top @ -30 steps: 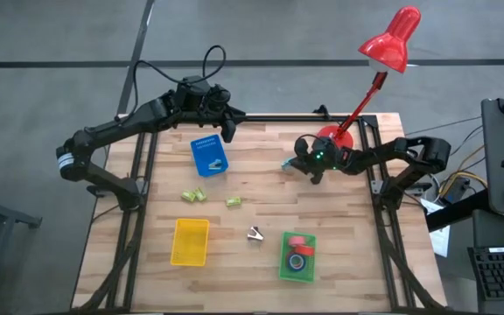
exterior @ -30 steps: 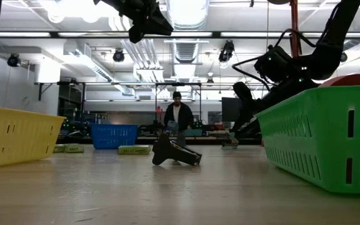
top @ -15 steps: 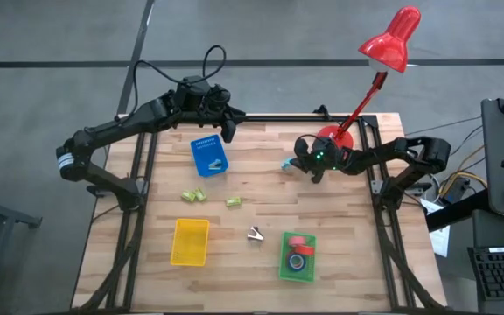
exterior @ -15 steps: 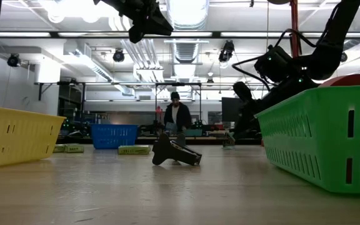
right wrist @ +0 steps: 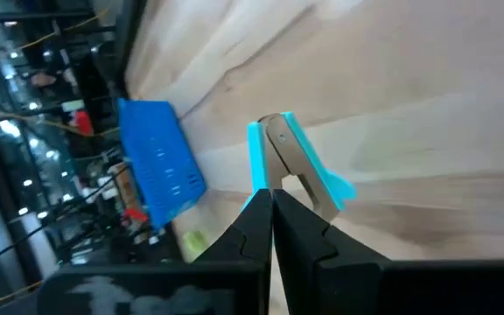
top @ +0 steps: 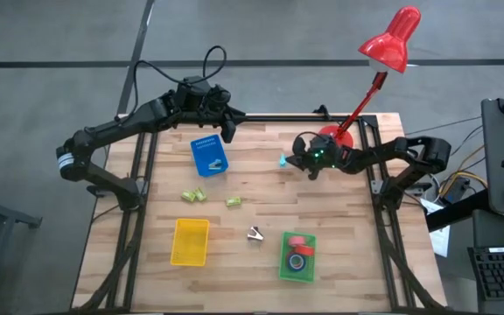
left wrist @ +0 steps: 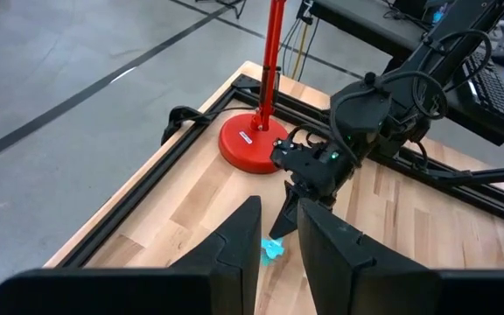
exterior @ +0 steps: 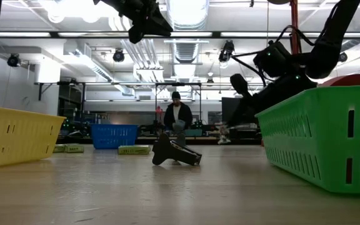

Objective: Pick and place Stapler, Stapler remover, tape
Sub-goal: Put the blue staple remover into the blue bin

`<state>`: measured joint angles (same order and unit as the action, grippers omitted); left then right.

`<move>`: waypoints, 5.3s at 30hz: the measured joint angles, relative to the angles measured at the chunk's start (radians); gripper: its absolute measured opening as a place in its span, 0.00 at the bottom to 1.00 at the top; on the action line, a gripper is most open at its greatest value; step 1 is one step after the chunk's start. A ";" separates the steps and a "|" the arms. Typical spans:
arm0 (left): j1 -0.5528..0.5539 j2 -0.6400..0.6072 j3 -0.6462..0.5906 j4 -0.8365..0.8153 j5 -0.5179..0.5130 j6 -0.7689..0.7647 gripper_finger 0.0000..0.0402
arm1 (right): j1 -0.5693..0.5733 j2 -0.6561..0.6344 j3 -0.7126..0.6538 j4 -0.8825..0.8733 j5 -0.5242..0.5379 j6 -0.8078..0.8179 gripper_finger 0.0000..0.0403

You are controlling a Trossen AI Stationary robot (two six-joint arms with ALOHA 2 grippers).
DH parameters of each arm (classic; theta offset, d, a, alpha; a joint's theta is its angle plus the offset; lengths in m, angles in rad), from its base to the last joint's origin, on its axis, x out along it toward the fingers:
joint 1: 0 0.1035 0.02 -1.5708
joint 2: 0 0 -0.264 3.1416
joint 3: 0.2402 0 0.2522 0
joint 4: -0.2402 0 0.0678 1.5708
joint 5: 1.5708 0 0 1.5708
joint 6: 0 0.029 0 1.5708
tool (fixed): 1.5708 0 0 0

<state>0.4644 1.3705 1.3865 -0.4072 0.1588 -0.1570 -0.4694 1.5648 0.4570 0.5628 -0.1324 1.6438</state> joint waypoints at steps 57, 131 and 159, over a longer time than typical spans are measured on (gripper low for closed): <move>0.257 -0.034 -0.001 -0.300 0.467 -0.419 0.20 | 0.014 0.166 0.723 -0.034 -0.192 -0.463 0.02; 0.189 0.005 -0.002 -0.147 0.353 -0.495 0.07 | 0.038 0.165 0.765 -0.073 -0.153 -0.465 0.02; 0.215 0.001 -0.107 -0.586 0.030 -0.228 0.01 | 0.050 0.165 0.764 -0.347 -0.275 -0.570 0.27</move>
<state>0.6795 1.3716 1.2796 -0.9931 0.1886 -0.3846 -0.4193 1.7294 1.2209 0.2157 -0.4072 1.0742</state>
